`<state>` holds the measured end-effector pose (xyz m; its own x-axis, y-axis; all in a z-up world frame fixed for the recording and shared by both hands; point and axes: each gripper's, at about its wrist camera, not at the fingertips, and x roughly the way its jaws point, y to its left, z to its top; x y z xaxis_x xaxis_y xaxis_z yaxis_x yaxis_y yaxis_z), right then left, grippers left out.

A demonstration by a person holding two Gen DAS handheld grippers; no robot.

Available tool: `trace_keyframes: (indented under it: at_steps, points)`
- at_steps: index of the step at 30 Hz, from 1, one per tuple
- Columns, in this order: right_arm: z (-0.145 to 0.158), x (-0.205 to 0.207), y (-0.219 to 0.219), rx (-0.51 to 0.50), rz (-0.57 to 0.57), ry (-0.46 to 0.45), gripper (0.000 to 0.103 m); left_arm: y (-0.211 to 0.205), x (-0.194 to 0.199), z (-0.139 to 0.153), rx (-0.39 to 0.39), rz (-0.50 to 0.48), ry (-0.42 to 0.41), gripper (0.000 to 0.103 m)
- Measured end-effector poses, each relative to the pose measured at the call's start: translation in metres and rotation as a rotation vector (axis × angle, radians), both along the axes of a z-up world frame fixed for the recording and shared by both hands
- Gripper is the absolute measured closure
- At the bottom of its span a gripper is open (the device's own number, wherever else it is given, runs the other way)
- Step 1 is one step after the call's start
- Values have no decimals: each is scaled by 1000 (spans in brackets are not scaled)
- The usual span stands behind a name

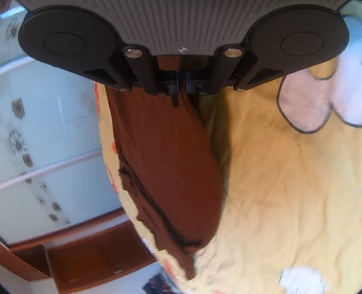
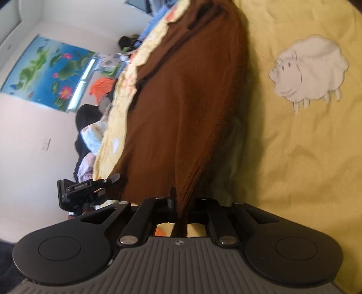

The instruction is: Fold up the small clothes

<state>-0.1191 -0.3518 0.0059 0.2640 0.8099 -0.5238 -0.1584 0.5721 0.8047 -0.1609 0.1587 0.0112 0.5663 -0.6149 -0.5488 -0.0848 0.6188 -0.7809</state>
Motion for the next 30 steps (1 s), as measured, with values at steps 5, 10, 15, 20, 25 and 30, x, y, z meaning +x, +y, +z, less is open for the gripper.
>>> trace_keyframes:
  at_steps: [5,10,15,20,25,30]
  points:
    - [-13,-12,-21,-54,-28,30,94,9,-8,-16,80,-24,45,99]
    - [-7,-6,-26,-47,-58,27,61,27,-8,8,145,28,16,96]
    - [44,26,-41,-140,-313,-203,41,7,29,59,372,115,-216,40]
    - [51,92,43,-361,-294,-395,37,-77,117,44,676,88,-356,23]
    - [13,121,114,-699,-242,-557,15,-94,154,7,838,61,-309,23]
    - [7,108,83,-722,-243,-597,8,-78,140,3,876,-56,-385,22]
